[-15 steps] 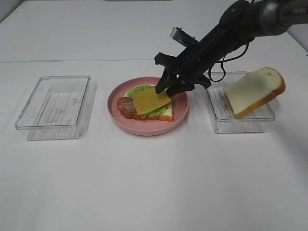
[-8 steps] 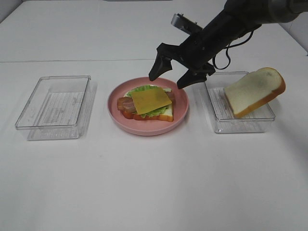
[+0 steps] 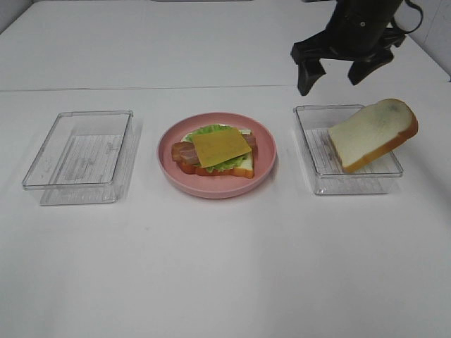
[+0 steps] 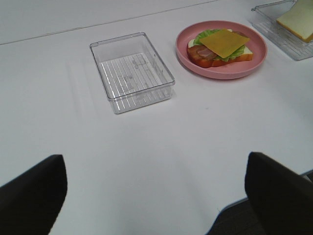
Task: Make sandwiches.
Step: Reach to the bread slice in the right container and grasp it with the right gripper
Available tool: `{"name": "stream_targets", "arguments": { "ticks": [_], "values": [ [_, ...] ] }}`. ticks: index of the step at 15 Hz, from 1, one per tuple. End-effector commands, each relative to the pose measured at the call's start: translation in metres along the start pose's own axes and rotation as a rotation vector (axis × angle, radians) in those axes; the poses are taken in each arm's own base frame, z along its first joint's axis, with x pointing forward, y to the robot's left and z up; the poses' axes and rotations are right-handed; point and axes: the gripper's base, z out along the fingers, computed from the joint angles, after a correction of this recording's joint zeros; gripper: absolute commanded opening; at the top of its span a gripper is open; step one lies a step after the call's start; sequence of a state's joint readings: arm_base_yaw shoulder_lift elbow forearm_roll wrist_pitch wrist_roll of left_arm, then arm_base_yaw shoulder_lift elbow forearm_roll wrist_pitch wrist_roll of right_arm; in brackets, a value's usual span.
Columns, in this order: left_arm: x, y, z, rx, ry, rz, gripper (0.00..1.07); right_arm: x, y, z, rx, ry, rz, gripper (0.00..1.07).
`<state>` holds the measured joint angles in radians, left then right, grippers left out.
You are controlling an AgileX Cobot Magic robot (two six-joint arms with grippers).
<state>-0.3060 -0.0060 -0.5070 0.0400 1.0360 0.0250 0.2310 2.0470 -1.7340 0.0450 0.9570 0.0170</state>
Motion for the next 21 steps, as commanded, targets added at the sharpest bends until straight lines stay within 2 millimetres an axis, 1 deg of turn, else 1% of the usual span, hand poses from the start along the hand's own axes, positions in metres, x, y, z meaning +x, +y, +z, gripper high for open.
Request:
{"name": "stream_targets", "arguments": {
  "ticks": [1,5,6,8,10,11,13,14,15,19,21],
  "values": [
    [0.001,0.000,-0.002,0.006,-0.024,0.001,0.92,0.003,-0.037,-0.006,0.012,0.027,0.101,0.78],
    [0.001,0.000,-0.002,0.006,-0.024,0.001,0.92,0.008,-0.099,-0.014,-0.127,-0.004,0.280,0.78],
    [0.001,0.000,-0.002,0.006,-0.024,0.001,0.92,0.010,-0.108,-0.015,-0.141,-0.009,0.298,0.78],
    [0.001,0.000,-0.002,0.006,-0.024,0.001,0.92,0.017,-0.133,-0.018,-0.221,-0.011,0.357,0.78],
    [0.001,0.000,-0.002,0.006,-0.024,0.001,0.92,0.023,-0.150,-0.018,-0.318,-0.009,0.390,0.78],
    [0.001,0.000,-0.002,0.006,-0.024,0.001,0.92,0.026,-0.155,-0.016,-0.352,-0.001,0.391,0.78],
    [0.001,0.000,-0.002,0.006,-0.024,0.001,0.92,0.029,-0.155,-0.001,-0.378,0.054,0.378,0.78],
    [0.001,0.000,-0.002,0.006,-0.024,0.001,0.92,0.030,-0.155,0.012,-0.390,0.086,0.386,0.78],
    [0.001,0.000,-0.002,0.006,-0.024,0.001,0.92,0.031,-0.157,0.017,-0.390,0.099,0.391,0.78],
    [0.001,0.000,-0.002,0.006,-0.024,0.001,0.92,0.032,-0.157,0.034,-0.421,0.128,0.413,0.77],
    [0.001,0.000,-0.002,0.006,-0.024,0.001,0.92,0.032,-0.157,0.036,-0.420,0.132,0.412,0.72]
  ]
}}
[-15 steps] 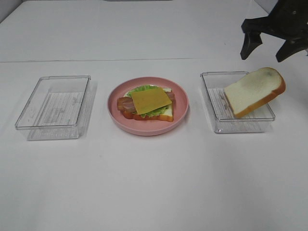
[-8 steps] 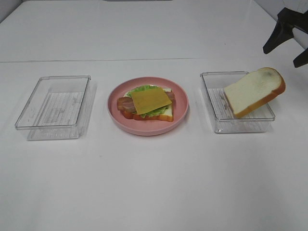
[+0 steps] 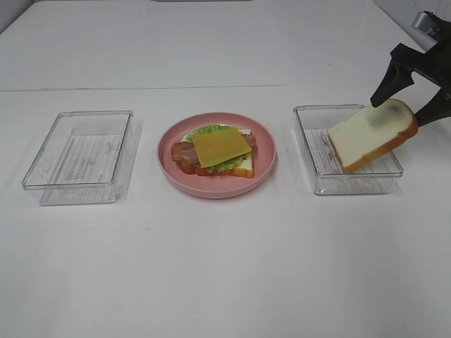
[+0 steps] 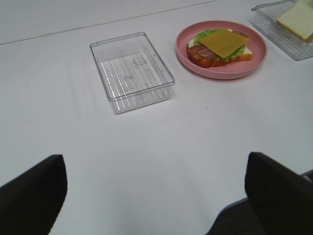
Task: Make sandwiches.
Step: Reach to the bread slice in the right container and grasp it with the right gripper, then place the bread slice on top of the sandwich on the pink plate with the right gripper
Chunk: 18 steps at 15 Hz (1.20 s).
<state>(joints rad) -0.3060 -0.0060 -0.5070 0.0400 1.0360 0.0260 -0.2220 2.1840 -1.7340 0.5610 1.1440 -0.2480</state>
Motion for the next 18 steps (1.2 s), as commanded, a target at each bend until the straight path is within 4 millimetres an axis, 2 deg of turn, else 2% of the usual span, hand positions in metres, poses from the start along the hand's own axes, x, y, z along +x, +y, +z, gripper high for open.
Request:
{"name": "stream_targets", "arguments": {
  "ticks": [1,4,7,9,10,12,14,18],
  "values": [
    [0.001,0.000,-0.002,0.006,-0.024,0.000,0.92,0.000,-0.001,0.001,-0.009,0.009,-0.012,0.67],
    [0.001,0.000,-0.002,0.006,-0.024,0.000,0.92,0.000,-0.001,0.001,-0.008,0.012,-0.014,0.45],
    [0.001,0.000,-0.002,0.006,-0.024,0.000,0.92,0.000,-0.002,0.001,-0.004,0.013,-0.015,0.33],
    [0.001,0.000,-0.002,0.006,-0.024,0.000,0.92,0.001,-0.003,0.001,0.011,0.018,-0.021,0.07],
    [0.001,0.000,-0.002,0.006,-0.024,0.000,0.92,0.001,-0.003,0.001,0.014,0.025,-0.023,0.00],
    [0.001,0.000,-0.002,0.006,-0.024,0.000,0.92,0.002,-0.002,0.001,0.001,0.032,-0.020,0.00],
    [0.001,0.000,-0.002,0.006,-0.024,0.000,0.92,0.003,0.009,-0.006,-0.069,0.017,-0.052,0.00],
    [0.001,0.000,-0.002,0.006,-0.024,0.000,0.92,0.009,0.042,-0.044,-0.196,-0.090,-0.136,0.00]
  ]
}}
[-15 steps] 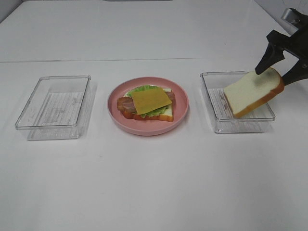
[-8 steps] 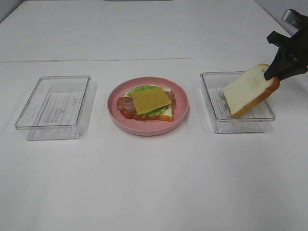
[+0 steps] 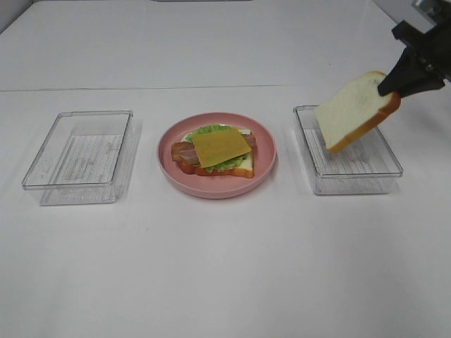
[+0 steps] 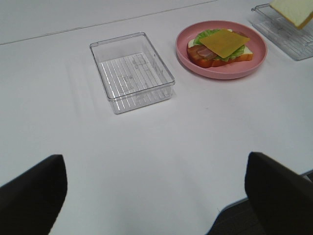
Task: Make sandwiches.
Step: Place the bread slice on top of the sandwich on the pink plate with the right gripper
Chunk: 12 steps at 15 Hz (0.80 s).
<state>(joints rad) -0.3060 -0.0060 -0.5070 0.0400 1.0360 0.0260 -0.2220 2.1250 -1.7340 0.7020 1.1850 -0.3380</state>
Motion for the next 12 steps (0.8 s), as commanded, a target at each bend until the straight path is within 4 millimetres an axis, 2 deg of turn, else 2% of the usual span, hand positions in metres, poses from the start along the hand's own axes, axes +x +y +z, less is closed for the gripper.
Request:
{"name": "stream_targets", "arguments": {
  "ticks": [1,2,5,7,8,9,10,11,12],
  "values": [
    [0.001,0.000,-0.002,0.006,-0.024,0.000,0.92,0.005,0.031,-0.028,-0.081,-0.058,-0.089,0.00],
    [0.001,0.000,-0.002,0.006,-0.024,0.000,0.92,0.011,0.045,-0.040,-0.134,-0.052,-0.125,0.00],
    [0.001,0.000,-0.002,0.006,-0.024,0.000,0.92,0.016,0.050,-0.037,-0.228,-0.043,-0.107,0.00],
    [0.001,0.000,-0.002,0.006,-0.024,0.000,0.92,0.028,0.047,-0.013,-0.366,-0.021,-0.067,0.00],
    [0.001,0.000,-0.002,0.006,-0.024,0.000,0.92,0.031,0.046,-0.008,-0.405,-0.022,-0.055,0.00],
    [0.001,0.000,-0.002,0.006,-0.024,0.000,0.92,0.041,0.050,0.011,-0.480,-0.011,-0.054,0.00],
    [0.001,0.000,-0.002,0.006,-0.024,0.000,0.92,0.044,0.052,0.019,-0.489,-0.005,-0.051,0.00],
    [0.001,0.000,-0.002,0.006,-0.024,0.000,0.92,0.049,0.058,0.033,-0.482,0.004,-0.042,0.00],
    [0.001,0.000,-0.002,0.006,-0.024,0.000,0.92,0.054,0.077,0.059,-0.439,-0.001,-0.055,0.00]
  ]
}}
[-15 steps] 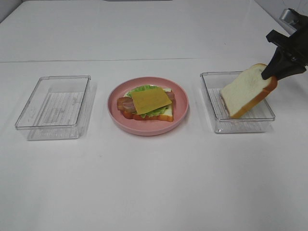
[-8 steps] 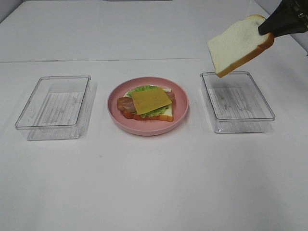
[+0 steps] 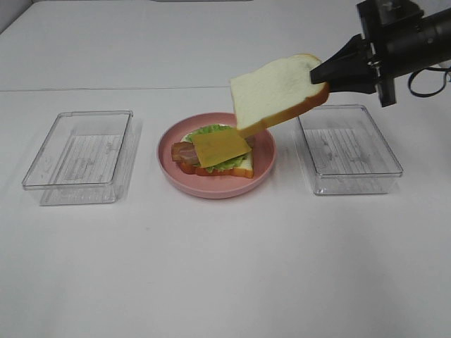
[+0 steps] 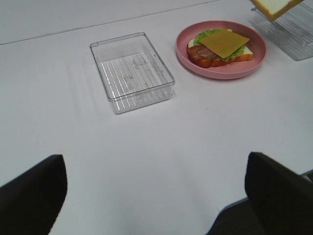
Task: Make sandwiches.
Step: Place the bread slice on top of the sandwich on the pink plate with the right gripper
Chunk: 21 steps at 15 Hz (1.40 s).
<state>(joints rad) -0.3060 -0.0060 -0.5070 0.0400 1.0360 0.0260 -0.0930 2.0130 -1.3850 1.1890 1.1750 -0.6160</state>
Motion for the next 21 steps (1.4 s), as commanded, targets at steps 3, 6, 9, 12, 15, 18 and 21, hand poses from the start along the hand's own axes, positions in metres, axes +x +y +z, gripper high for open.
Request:
{"name": "stream_targets", "arguments": {
  "ticks": [3,6,9,12,15,18,21],
  "values": [
    [0.001,0.000,-0.002,0.006,-0.024,0.000,0.92,0.003,0.025,0.053,0.026,-0.052,-0.038,0.00],
    [0.001,0.000,-0.002,0.006,-0.024,0.000,0.92,-0.002,0.018,0.089,0.019,-0.094,0.028,0.00],
    [0.001,0.000,-0.002,0.006,-0.024,0.000,0.92,-0.010,-0.003,0.104,0.002,-0.105,0.102,0.00],
    [0.001,0.000,-0.002,0.006,-0.024,0.000,0.92,-0.010,-0.025,0.116,0.001,-0.088,0.165,0.00],
    [0.001,0.000,-0.002,0.006,-0.024,0.000,0.92,-0.010,-0.034,0.121,0.020,-0.093,0.186,0.00],
    [0.001,0.000,-0.002,0.006,-0.024,0.000,0.92,-0.010,-0.040,0.124,0.029,-0.091,0.197,0.00],
    [0.001,0.000,-0.002,0.006,-0.024,0.000,0.92,-0.009,-0.044,0.125,0.040,-0.084,0.200,0.00]
  ]
}}
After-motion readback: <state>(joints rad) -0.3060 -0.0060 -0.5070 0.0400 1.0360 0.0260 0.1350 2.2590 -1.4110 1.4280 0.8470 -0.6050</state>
